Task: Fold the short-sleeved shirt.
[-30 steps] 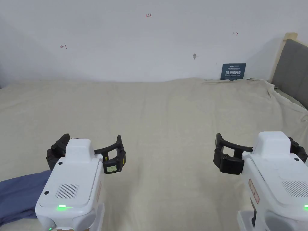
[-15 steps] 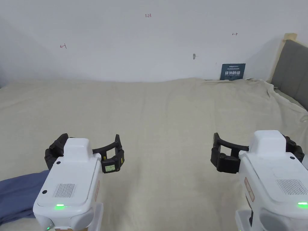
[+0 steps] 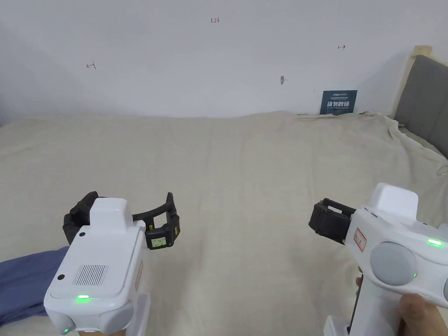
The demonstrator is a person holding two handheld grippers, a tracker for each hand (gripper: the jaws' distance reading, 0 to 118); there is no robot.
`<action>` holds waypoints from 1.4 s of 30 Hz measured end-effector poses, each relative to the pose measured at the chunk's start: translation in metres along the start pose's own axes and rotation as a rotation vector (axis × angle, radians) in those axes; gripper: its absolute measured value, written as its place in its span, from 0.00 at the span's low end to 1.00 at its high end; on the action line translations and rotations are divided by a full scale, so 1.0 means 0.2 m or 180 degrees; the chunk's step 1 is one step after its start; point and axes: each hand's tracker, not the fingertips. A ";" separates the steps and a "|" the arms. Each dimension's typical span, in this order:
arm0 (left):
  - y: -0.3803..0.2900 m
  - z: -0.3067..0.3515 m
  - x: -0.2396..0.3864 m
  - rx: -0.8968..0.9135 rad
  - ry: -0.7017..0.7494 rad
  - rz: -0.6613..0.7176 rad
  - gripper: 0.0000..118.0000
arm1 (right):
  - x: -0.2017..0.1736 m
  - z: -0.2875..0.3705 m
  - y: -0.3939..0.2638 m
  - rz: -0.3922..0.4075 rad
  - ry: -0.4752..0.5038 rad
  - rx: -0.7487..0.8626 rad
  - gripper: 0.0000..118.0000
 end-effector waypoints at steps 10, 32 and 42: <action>0.00 0.00 0.00 -0.0001 0.0006 -0.0027 1.00 | -0.03 0.01 -0.02 0.0167 0.0010 0.0177 1.00; 0.01 0.00 0.01 0.0061 -0.0012 -0.0058 1.00 | -0.01 0.04 -0.09 0.0693 0.0225 0.1398 1.00; 0.01 0.00 0.01 0.0053 -0.0013 -0.0050 1.00 | 0.00 0.05 -0.09 0.0696 0.0256 0.1417 1.00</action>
